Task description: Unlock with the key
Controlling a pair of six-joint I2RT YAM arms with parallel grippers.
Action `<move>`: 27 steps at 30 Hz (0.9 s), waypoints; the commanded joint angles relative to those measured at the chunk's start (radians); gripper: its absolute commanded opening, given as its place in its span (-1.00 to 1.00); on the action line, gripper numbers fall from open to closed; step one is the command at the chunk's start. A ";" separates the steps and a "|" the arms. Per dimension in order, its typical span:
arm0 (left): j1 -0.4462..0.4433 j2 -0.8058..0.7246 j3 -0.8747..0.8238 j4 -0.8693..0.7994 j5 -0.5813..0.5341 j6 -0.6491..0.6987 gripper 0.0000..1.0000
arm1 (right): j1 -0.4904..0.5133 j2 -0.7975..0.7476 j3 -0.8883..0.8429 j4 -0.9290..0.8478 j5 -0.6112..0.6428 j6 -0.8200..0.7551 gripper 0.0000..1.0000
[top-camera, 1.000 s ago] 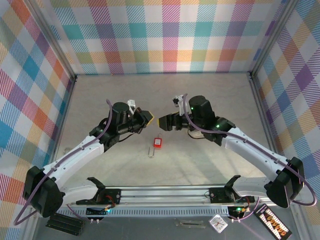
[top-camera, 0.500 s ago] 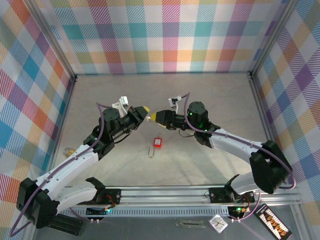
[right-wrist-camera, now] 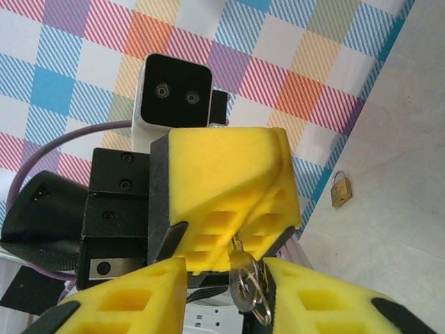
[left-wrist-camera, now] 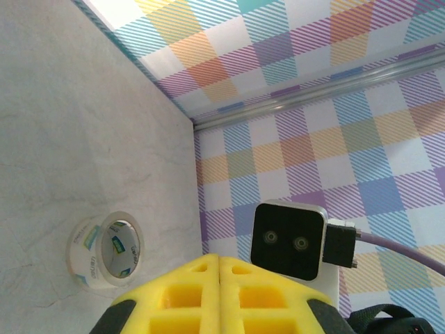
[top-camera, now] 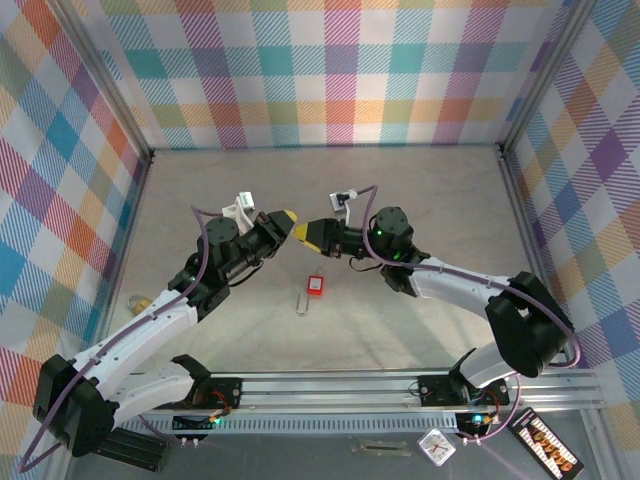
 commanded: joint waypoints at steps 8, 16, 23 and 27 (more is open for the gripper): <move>-0.014 -0.005 -0.011 0.068 -0.021 0.013 -1.00 | 0.016 0.031 0.018 0.065 -0.016 0.015 -0.59; -0.021 -0.004 -0.023 0.086 -0.025 0.015 -1.00 | 0.015 0.023 0.016 0.063 -0.006 0.012 -0.79; -0.025 -0.009 -0.049 0.101 -0.036 -0.004 -1.00 | 0.016 0.007 0.023 0.045 0.002 -0.001 -1.00; -0.025 -0.026 -0.061 0.046 -0.060 -0.015 -0.85 | 0.016 -0.037 0.036 -0.050 0.004 -0.061 -1.00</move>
